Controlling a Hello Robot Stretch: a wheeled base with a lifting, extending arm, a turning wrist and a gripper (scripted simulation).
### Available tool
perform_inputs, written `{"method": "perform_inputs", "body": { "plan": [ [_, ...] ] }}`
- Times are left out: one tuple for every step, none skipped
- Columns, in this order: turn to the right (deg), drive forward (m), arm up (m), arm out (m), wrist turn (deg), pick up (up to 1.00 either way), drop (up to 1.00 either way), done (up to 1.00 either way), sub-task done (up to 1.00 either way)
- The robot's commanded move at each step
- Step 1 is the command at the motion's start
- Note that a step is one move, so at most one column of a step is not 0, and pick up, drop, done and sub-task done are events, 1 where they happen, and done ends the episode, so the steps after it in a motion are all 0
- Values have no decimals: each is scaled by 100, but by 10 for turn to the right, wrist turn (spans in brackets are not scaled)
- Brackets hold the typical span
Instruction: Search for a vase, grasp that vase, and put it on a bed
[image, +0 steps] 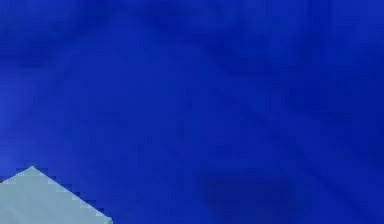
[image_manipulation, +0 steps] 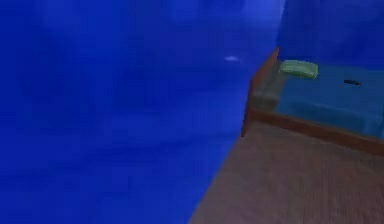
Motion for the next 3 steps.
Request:
{"method": "perform_inputs", "body": {
  "plan": [
    [450,0,0,0,0,0,0,0,0],
    [450,0,0,0,0,0,0,0,0],
    [450,0,0,0,0,0,0,0,0]
  ]
}}
